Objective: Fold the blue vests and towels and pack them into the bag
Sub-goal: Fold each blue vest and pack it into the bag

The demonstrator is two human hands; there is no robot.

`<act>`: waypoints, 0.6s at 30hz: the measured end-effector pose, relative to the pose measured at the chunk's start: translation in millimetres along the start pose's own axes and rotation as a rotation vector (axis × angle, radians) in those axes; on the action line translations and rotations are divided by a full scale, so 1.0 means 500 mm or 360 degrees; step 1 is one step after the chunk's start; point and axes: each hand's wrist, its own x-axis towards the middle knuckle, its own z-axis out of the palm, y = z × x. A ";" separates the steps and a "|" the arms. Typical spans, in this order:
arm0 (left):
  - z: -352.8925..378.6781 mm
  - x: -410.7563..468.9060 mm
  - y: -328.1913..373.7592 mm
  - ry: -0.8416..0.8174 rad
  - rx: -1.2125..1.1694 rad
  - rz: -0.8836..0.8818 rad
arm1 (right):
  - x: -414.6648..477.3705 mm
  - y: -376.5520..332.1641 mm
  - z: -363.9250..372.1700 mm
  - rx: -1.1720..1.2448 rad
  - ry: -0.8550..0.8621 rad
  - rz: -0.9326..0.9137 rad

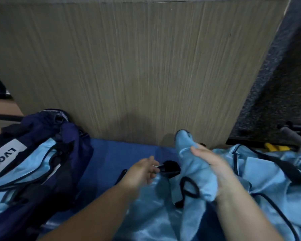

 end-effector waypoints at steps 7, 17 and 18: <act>-0.065 -0.031 0.044 -0.0168 -0.0285 -0.0324 | 0.048 0.179 0.088 -0.0431 -0.0546 0.0122; -0.154 -0.038 0.016 0.0332 0.0352 -0.0213 | 0.049 0.179 0.068 -0.1443 -0.0269 -0.0129; -0.158 -0.040 0.016 0.0310 0.0311 -0.0229 | 0.052 0.173 0.057 -0.1528 -0.0158 -0.0196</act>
